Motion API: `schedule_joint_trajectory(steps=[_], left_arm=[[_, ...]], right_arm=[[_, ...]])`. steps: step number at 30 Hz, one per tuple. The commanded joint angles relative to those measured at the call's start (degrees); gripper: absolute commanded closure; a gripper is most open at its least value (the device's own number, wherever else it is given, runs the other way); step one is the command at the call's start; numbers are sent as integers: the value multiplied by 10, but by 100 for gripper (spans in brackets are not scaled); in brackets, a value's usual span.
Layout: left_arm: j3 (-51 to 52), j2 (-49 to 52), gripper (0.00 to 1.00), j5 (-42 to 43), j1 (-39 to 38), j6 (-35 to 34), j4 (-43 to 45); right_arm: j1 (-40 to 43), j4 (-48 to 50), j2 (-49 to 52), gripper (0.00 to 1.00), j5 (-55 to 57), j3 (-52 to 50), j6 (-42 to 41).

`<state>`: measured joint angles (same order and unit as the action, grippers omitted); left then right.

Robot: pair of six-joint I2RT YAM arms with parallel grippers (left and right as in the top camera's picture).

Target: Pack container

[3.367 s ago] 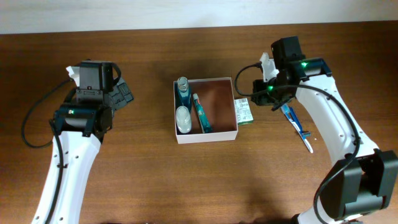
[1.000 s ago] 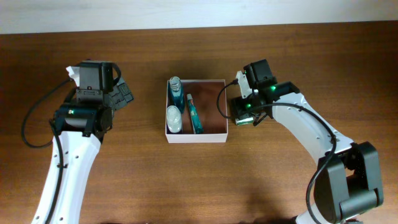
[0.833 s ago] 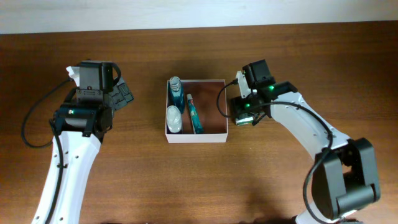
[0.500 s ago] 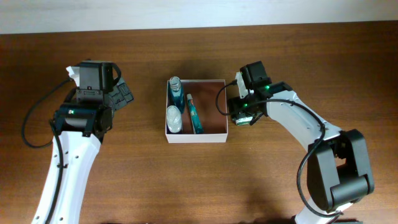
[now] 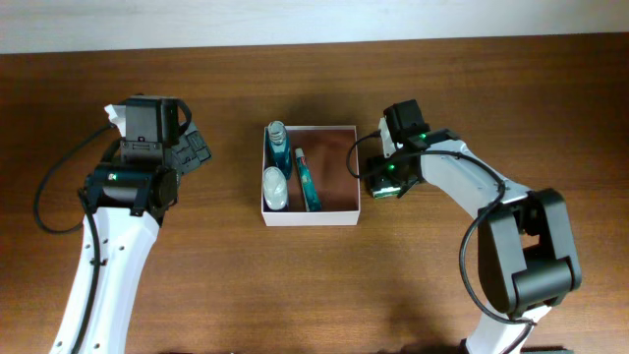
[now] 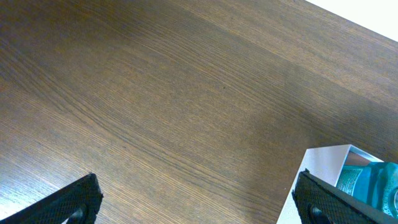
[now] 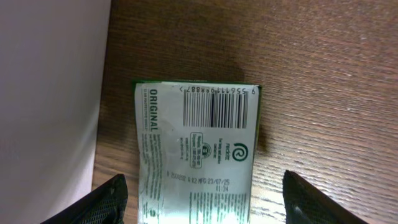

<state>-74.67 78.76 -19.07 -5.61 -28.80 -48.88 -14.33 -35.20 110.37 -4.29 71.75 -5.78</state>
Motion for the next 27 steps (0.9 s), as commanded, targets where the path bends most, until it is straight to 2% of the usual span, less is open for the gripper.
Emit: schedule_joint_trajectory(steps=[1,18,19,21,23,24,27], left_arm=[[-5,3,1,0,2,-3,0],[-5,3,1,0,2,-3,0],[-5,3,1,0,2,-3,0],[-5,3,1,0,2,-3,0],[-5,3,1,0,2,-3,0],[-5,3,1,0,2,-3,-1],[-5,3,1,0,2,-3,0]], right_arm=[[2,4,9,27,2,-5,-5],[3,40,44,29,5,-5,-7],[5,40,44,34,5,-5,-7],[10,38,44,50,5,-5,-7],[17,32,44,62,5,-5,-7],[25,28,44,65,5,-5,-7],[40,19,44,65,4,-5,-7]])
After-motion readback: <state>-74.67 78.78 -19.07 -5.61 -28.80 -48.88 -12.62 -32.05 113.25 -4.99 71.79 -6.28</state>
